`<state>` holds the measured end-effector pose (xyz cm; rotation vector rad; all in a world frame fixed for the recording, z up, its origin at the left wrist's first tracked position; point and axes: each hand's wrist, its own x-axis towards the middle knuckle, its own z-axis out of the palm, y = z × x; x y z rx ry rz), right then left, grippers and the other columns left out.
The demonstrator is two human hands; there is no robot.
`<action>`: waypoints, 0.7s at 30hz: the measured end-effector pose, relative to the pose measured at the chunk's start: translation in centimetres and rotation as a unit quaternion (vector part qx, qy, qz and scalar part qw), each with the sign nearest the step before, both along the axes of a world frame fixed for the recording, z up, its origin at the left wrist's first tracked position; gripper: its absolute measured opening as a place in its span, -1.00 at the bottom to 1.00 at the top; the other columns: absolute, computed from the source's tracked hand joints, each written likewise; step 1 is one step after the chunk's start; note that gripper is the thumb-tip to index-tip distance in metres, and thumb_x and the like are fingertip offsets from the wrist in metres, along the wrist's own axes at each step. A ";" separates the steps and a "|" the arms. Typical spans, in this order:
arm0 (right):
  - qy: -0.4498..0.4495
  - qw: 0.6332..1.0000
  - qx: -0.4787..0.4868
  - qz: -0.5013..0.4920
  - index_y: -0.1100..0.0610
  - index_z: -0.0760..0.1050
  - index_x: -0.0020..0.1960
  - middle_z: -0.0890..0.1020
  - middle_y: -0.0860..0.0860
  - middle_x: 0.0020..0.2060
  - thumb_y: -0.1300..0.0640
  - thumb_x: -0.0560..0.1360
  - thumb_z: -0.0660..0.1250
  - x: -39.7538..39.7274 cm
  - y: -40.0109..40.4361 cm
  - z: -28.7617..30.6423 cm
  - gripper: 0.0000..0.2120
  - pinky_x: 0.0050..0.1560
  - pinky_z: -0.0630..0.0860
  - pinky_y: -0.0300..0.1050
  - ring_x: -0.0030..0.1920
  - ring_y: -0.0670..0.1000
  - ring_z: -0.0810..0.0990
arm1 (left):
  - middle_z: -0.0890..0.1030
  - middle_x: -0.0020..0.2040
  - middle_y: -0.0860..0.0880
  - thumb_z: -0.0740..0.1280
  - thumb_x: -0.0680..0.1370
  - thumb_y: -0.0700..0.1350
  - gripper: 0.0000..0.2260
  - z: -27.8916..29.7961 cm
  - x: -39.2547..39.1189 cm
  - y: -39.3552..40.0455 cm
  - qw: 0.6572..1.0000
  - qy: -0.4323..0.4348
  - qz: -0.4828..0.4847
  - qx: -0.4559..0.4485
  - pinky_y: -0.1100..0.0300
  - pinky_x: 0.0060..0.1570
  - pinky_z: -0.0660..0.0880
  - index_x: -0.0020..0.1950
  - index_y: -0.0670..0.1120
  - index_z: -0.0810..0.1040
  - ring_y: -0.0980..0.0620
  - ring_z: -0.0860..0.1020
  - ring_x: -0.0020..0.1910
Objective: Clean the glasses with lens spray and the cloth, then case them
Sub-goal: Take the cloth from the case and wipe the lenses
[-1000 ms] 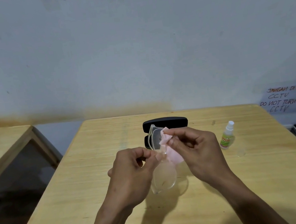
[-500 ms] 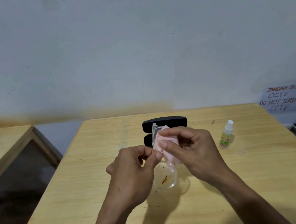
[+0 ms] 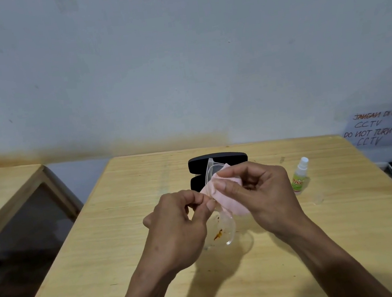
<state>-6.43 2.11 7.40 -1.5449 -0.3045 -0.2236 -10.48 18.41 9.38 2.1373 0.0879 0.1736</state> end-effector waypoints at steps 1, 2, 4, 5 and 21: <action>0.002 1.000 0.009 -0.006 0.05 0.72 -0.09 0.76 0.00 -0.19 0.09 0.34 0.56 0.1 0.1 0.1 -0.85 -0.20 0.58 -0.20 -0.22 -0.05 0.70 | 0.49 -0.41 0.38 0.40 0.52 0.08 -0.82 0.1 0.0 -0.2 1.000 -0.005 0.005 0.006 0.00 0.08 0.36 -0.24 0.05 0.63 0.26 0.38 -0.41; 0.004 1.000 0.022 -0.009 0.05 0.72 -0.10 0.76 0.00 -0.18 0.10 0.34 0.56 0.2 0.3 0.3 -0.85 -0.19 0.58 -0.21 -0.21 -0.05 0.70 | 0.50 -0.40 0.40 0.40 0.52 0.07 -0.82 0.2 0.0 -0.3 1.000 -0.009 0.009 0.010 0.00 0.09 0.36 -0.25 0.05 0.63 0.25 0.39 -0.38; 0.007 0.999 0.050 -0.008 0.07 0.71 -0.12 0.77 0.01 -0.20 0.12 0.32 0.56 0.2 0.8 0.6 -0.86 -0.18 0.58 -0.24 -0.21 -0.07 0.71 | 0.51 -0.38 0.41 0.40 0.52 0.06 -0.82 0.4 0.1 -0.5 1.000 -0.023 0.012 0.017 0.03 0.06 0.33 -0.26 0.05 0.63 0.28 0.40 -0.31; 0.007 0.998 0.058 -0.005 0.07 0.71 -0.13 0.76 0.01 -0.22 0.13 0.32 0.56 0.2 0.9 0.7 -0.87 -0.18 0.58 -0.24 -0.21 -0.07 0.71 | 0.51 -0.38 0.39 0.40 0.52 0.06 -0.82 0.4 0.1 -0.6 0.999 -0.034 0.015 0.018 0.05 0.00 0.32 -0.26 0.07 0.64 0.30 0.41 -0.29; -0.042 0.998 0.037 -0.011 0.12 0.69 -0.13 0.75 -0.02 -0.22 0.24 0.34 0.59 0.3 1.2 2.0 -0.86 -0.13 0.62 -0.17 -0.18 -0.05 0.72 | 0.53 -0.28 0.24 0.40 0.51 0.05 -0.88 0.3 0.4 -1.1 0.996 -0.085 0.033 -0.013 0.29 -0.13 0.21 -0.22 0.10 0.62 0.01 0.42 -0.15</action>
